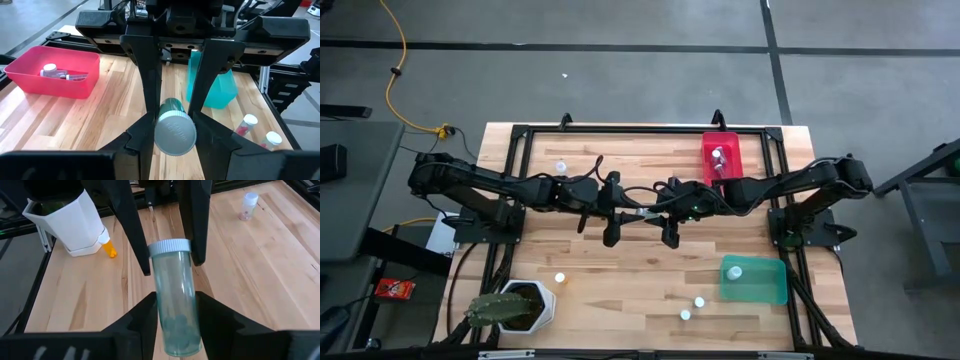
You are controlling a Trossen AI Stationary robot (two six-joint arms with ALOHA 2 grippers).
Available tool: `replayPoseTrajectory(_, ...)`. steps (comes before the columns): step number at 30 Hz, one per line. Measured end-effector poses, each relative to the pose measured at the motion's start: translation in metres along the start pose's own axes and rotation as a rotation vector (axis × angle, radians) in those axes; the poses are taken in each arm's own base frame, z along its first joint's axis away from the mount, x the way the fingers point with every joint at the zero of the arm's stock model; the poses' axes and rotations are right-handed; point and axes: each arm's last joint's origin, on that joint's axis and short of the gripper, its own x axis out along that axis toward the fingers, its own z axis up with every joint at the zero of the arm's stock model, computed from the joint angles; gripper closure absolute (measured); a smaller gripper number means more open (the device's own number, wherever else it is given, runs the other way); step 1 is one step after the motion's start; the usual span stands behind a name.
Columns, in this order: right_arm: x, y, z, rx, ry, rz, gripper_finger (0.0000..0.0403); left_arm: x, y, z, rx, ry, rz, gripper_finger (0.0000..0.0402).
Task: Pick and place medicine bottles into bin by pill shape (circle, oval)
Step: Put the green tablet bottle into the green bin
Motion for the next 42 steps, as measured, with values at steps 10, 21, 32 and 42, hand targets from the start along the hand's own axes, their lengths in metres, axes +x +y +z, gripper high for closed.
replayPoseTrajectory(10, 0.0, 0.0, 0.0, 0.0, 0.003, 0.0, 0.0287, -0.001, 0.0, 0.001, -0.022, 0.0, -0.027, 0.0234)
replayPoseTrajectory(21, -0.026, -0.009, 0.001, -0.019, 0.047, -0.034, 0.0287, -0.031, 0.007, 0.021, -0.039, -0.075, -0.12, 0.0186)
replayPoseTrajectory(32, -0.086, -0.009, -0.035, 0.104, 0.133, -0.03, 0.0287, -0.11, 0.018, 0.036, -0.029, -0.3, -0.021, 0.0188)
replayPoseTrajectory(42, -0.109, -0.006, -0.07, 0.23, -0.278, 0.019, 0.0287, -0.115, 0.02, -0.007, -0.133, -0.57, -0.017, 0.0188)
